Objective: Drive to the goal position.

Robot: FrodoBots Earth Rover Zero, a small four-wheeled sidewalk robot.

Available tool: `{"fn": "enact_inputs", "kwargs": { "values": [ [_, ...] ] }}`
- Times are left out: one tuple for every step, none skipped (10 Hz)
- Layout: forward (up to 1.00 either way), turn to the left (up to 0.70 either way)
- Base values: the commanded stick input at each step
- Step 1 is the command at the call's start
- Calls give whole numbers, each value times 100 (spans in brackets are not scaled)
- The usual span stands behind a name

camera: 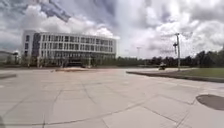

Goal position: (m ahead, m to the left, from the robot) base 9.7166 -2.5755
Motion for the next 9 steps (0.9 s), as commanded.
{"fn": "enact_inputs", "kwargs": {
  "values": [
    [70,0],
    [70,0],
    [70,0],
    [70,0],
    [70,0],
    [70,0],
    [70,2],
    [70,4],
    [70,0]
  ]
}}
